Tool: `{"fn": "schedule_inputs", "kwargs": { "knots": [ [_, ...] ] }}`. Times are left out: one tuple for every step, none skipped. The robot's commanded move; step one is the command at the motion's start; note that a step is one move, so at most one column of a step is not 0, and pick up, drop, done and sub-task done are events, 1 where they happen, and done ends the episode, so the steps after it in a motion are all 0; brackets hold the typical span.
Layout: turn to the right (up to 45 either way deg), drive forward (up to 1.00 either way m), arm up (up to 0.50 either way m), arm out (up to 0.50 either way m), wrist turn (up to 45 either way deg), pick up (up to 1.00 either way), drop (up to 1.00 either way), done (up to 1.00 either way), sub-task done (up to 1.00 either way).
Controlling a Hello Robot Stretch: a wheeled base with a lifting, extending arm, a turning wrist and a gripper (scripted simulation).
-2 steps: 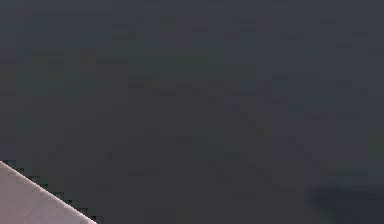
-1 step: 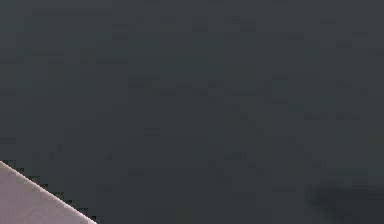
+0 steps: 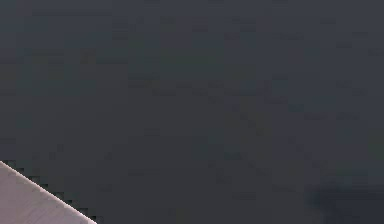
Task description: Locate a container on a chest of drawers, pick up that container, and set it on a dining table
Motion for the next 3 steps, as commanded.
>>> {"fn": "schedule_inputs", "kwargs": {
  "knots": [
    [0.0, 0.0, 0.0, 0.0, -45.0, 0.0, 0.0, 0.0, 0.0],
    [0.0, 0.0, 0.0, 0.0, -45.0, 0.0, 0.0, 0.0, 0.0],
    [0.0, 0.0, 0.0, 0.0, -9.0, 0.0, 0.0, 0.0, 0.0]
  ]
}}
